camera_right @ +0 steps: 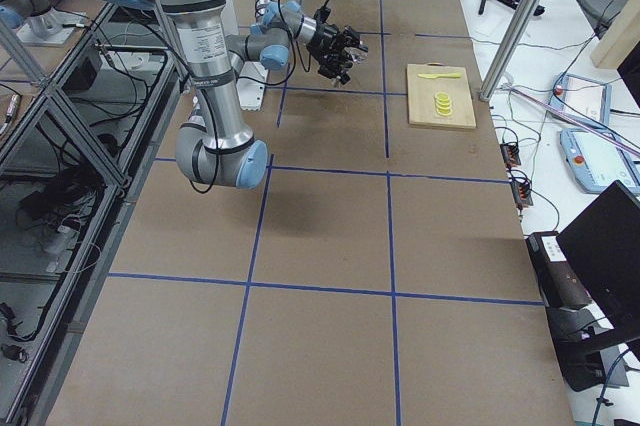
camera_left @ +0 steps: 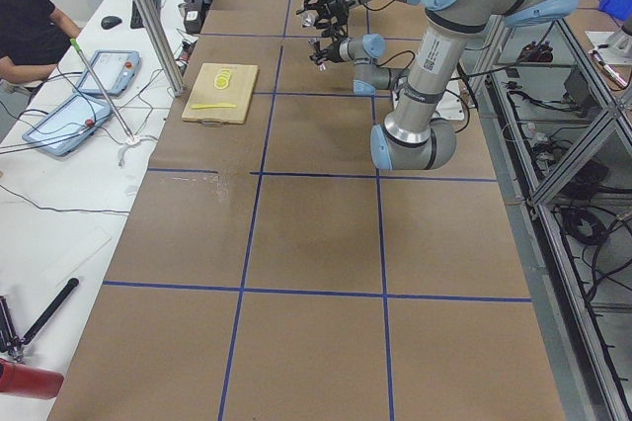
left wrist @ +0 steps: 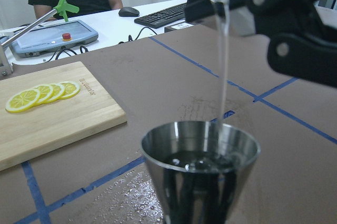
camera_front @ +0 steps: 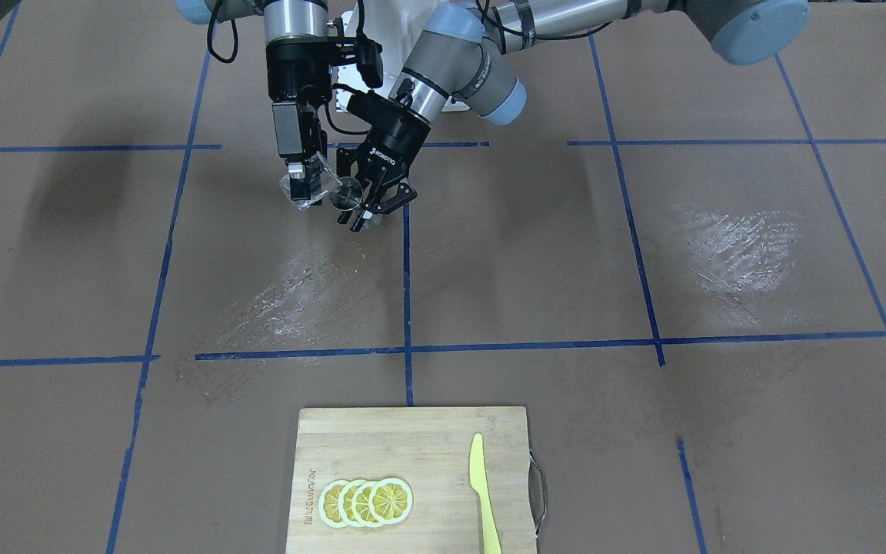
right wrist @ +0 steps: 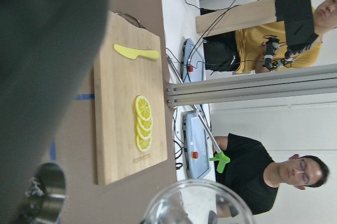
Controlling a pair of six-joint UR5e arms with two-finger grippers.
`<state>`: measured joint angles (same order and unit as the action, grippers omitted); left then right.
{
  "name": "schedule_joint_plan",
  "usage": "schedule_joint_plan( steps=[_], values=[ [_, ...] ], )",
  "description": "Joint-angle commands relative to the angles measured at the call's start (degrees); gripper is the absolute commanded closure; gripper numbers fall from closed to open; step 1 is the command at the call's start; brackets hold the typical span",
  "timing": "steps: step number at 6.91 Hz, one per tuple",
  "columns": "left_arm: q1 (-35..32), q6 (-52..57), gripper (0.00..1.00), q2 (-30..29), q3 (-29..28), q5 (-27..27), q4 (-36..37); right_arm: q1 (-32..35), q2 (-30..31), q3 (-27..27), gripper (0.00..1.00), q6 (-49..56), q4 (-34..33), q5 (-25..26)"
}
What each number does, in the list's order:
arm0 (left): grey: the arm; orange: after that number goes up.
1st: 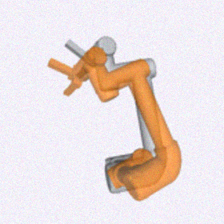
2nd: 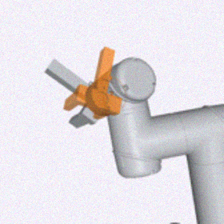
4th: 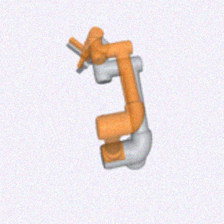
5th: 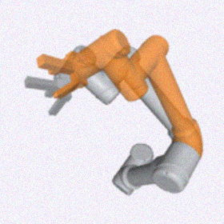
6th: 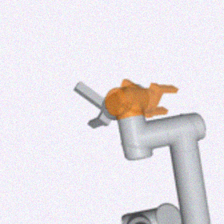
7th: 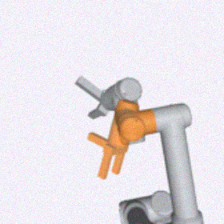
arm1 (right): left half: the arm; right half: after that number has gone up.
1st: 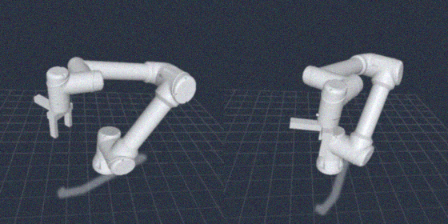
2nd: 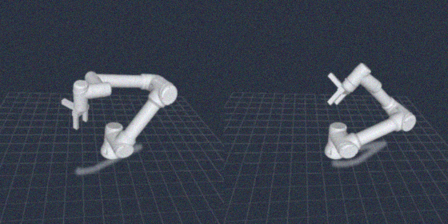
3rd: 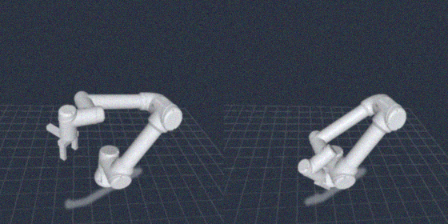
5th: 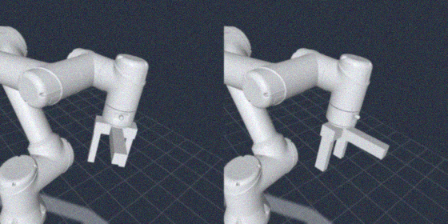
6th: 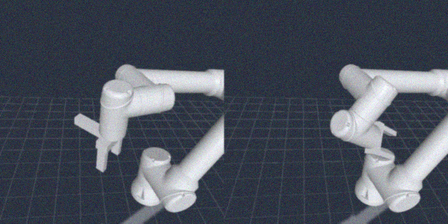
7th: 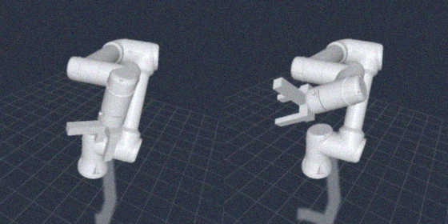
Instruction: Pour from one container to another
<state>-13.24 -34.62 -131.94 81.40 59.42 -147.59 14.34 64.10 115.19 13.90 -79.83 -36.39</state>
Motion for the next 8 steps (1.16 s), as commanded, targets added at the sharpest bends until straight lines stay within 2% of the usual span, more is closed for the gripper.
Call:
schedule_joint_plan(
  steps=[1, 5, 8],
  values=[
    [0.0, 0.0, 1.0, 0.0, 0.2, 0.0, 0.0, 0.3, -1.6, 0.5, 1.0, -1.5, 0.5, -0.4],
    [0.1, 0.0, 1.0, 0.5, 0.4, 0.0, -0.1, 1.2, -1.3, 0.5, 1.0, -14.8, 0.6, -0.5],
    [0.2, -0.5, 1.0, 0.7, 0.9, -0.1, -2.3, 3.1, 0.0, 0.7, 1.0, -33.3, 0.6, -1.8]
  ],
)
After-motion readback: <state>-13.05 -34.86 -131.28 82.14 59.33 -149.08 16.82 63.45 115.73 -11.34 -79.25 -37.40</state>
